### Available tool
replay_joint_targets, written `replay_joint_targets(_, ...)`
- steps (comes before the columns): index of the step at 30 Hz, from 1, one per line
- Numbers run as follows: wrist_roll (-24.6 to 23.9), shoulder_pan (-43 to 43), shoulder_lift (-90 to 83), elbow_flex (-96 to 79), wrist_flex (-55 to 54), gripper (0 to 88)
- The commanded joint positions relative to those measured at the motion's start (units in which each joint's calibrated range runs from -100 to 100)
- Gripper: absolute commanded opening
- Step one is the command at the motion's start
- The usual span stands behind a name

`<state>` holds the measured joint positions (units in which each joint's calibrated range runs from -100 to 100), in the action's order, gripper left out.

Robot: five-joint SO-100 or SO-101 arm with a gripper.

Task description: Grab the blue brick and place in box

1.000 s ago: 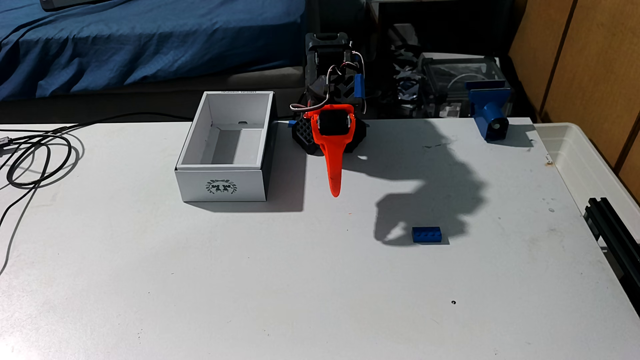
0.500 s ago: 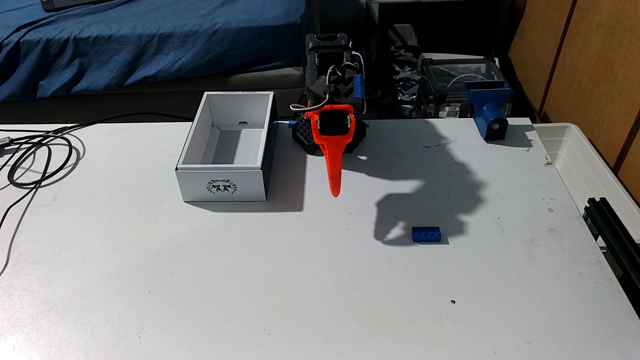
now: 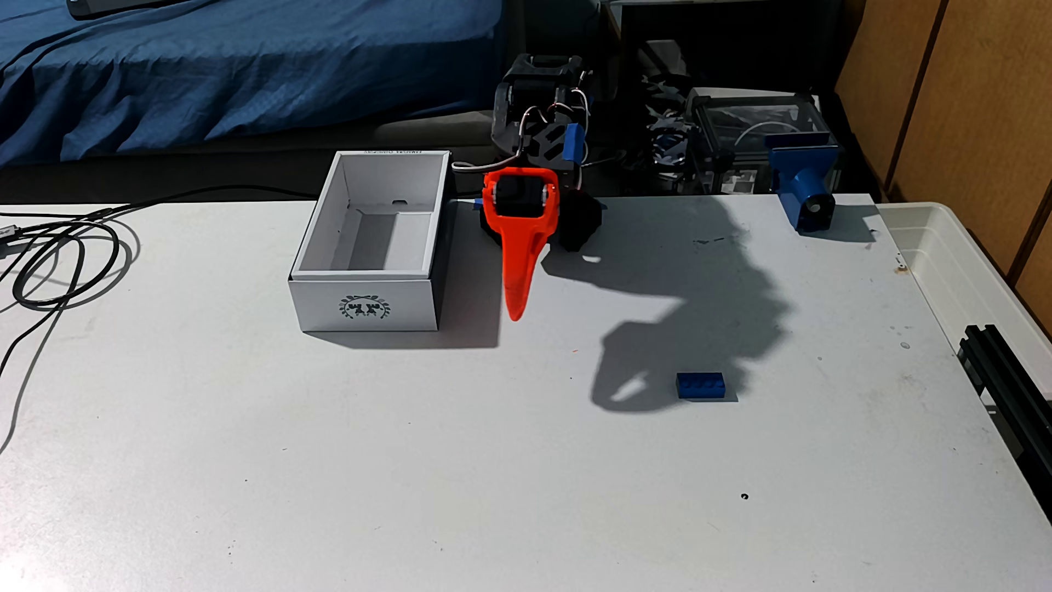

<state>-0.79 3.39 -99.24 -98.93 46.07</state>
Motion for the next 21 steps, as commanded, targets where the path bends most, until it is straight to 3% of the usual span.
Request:
replay_joint_targets(1, 0.4, 3.0, -0.8, 5.6, -0.5, 1.0)
replay_joint_targets(5, 0.8, 4.6, -0.6, 11.2, 0.1, 1.0)
replay_joint_targets(9, 4.8, 4.6, -0.3, 17.5, 3.8, 1.0)
replay_joint_targets(21, 5.8, 4.1, 7.6, 38.2, 14.0, 1.4)
